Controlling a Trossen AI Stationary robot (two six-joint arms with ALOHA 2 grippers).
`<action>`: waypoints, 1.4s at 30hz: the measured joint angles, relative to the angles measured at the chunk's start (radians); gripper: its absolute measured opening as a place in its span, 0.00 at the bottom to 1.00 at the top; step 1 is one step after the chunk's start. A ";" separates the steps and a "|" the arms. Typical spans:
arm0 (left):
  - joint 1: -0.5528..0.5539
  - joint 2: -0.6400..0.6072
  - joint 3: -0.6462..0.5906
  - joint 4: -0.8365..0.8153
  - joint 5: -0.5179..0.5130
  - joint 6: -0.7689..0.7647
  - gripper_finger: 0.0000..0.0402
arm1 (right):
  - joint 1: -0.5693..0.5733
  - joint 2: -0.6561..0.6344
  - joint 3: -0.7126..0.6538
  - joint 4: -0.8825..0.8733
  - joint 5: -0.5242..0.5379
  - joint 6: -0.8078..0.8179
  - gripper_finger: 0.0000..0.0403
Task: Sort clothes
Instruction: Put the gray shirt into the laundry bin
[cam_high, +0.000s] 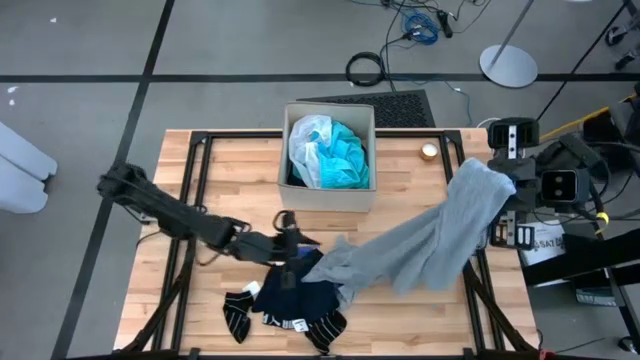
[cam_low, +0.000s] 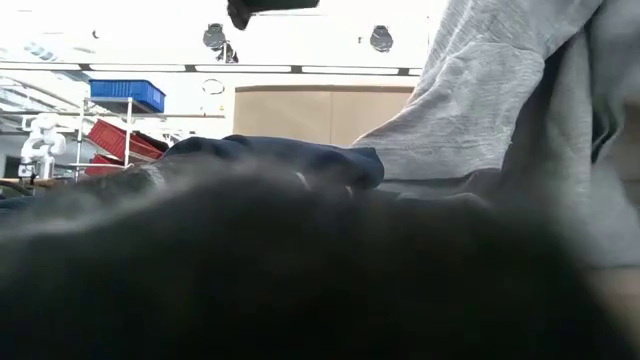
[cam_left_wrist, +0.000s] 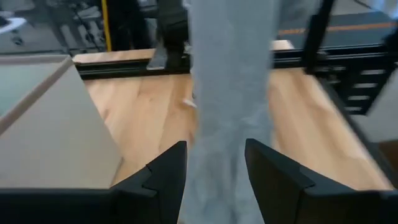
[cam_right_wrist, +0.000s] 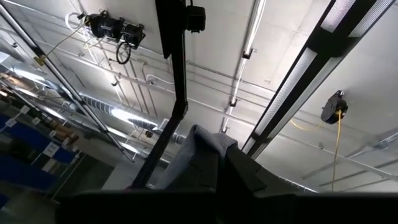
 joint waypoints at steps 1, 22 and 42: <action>0.016 0.035 0.000 0.037 0.000 0.001 0.43 | 0.000 0.000 0.000 -0.003 0.000 0.000 0.00; 0.217 0.367 0.116 0.125 0.603 -0.108 0.43 | 0.000 0.001 0.000 -0.091 0.004 -0.004 0.00; 0.214 0.541 0.222 0.217 0.581 -0.213 0.43 | 0.000 0.001 0.000 -0.093 0.006 -0.015 0.00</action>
